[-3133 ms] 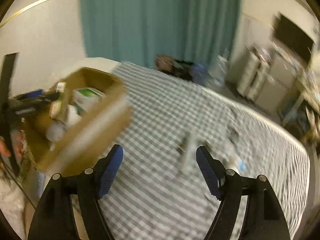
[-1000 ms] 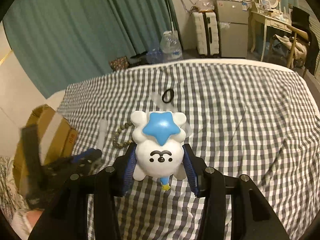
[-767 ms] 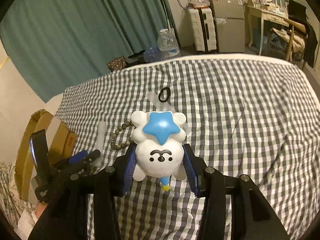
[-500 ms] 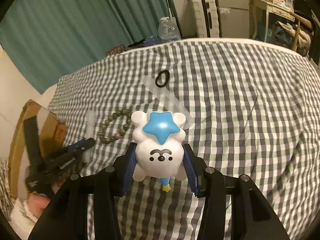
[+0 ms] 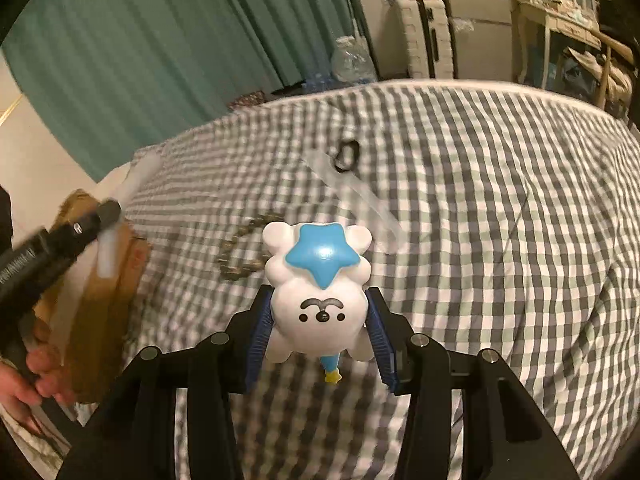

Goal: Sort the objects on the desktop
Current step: 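Carry the foam stick and plush toy into the cardboard box and release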

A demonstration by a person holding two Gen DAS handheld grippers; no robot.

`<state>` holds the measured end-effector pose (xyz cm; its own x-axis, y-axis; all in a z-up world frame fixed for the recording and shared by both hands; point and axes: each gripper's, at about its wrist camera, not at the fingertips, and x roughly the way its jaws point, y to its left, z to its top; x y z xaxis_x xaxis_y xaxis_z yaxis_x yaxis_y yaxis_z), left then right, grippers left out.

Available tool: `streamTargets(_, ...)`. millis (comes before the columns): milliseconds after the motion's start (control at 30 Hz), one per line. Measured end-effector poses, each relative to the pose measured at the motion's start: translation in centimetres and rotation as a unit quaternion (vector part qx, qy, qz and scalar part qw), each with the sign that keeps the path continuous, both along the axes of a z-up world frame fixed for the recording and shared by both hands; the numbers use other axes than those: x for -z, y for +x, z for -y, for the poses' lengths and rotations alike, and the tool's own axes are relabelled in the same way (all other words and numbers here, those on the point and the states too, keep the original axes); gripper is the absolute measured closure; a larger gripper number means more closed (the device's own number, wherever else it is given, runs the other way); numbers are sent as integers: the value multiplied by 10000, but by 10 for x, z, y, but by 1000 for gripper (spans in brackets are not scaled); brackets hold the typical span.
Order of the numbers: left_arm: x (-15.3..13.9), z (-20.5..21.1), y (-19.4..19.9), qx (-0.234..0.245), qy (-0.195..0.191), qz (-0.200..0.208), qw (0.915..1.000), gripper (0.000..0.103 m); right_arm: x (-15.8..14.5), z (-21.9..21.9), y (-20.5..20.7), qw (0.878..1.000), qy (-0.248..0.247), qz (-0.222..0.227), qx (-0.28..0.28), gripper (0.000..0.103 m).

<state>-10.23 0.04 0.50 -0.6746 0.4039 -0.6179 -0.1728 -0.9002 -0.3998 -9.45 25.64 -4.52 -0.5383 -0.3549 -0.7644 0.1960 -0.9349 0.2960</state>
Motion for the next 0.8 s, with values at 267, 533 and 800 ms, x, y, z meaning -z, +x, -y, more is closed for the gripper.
streamTargets(267, -70, 51, 41, -342, -356, -408, 9979, 88, -58, 55, 49, 9965, -103, -566, -603, 58)
streamTargets(533, -65, 124, 71, -1459, -987, -317, 9838, 88, -85, 181, 64, 9850, -258, -745, -1535, 58)
streamTargets(800, -27, 182, 67, -2099, -1376, 138, 9679, 88, -85, 278, 43, 9794, -313, -666, -1880, 58)
